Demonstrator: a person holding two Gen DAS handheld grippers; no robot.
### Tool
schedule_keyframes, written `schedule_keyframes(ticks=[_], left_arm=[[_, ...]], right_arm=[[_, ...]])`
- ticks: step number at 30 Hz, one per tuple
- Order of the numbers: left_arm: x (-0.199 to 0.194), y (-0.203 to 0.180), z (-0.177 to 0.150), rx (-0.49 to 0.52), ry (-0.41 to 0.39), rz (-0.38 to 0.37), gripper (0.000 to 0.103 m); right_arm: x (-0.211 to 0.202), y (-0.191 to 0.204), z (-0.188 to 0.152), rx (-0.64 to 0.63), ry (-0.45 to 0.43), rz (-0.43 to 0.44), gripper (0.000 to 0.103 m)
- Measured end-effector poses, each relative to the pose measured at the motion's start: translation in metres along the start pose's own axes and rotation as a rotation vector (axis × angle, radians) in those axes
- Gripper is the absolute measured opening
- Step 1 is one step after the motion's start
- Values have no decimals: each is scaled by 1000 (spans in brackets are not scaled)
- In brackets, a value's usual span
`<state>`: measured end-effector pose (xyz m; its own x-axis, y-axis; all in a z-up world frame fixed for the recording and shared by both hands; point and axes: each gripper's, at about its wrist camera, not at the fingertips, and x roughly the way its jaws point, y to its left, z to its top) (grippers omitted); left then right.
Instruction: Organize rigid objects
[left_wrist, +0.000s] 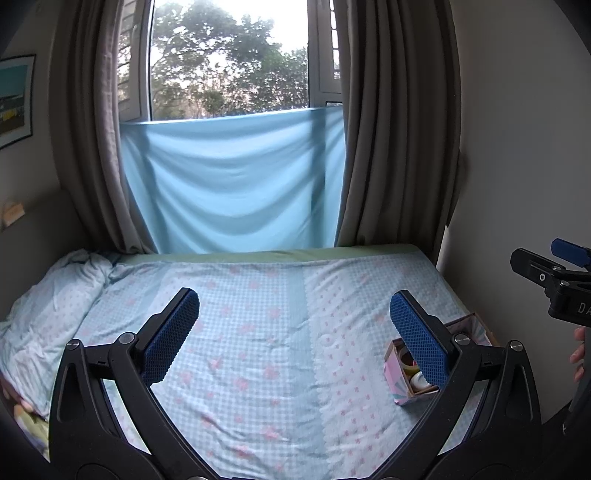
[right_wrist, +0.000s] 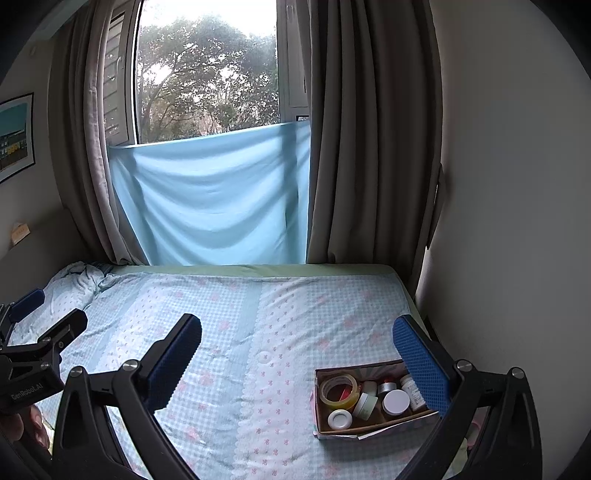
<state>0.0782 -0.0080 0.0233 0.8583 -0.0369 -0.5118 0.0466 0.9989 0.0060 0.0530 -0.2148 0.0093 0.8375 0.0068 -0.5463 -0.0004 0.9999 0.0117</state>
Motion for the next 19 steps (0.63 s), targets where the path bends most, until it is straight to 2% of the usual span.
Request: schedule_keyframes(ticks=[8,12,15,19], left_arm=[[1,0,3,-17,-16,17,103],[-2,1,3,-37,-48,53,103],[-4,-1,4,-21,-76,107,103],[-4,2,3,-37,-83,82,103]], right_arm=[[2,3,3,4,-12,-5,103],[5,5,3,1,-12,-6,103],[6,6,2,0,-12,-7,103],[8,7,2,1,-6,-6,103]])
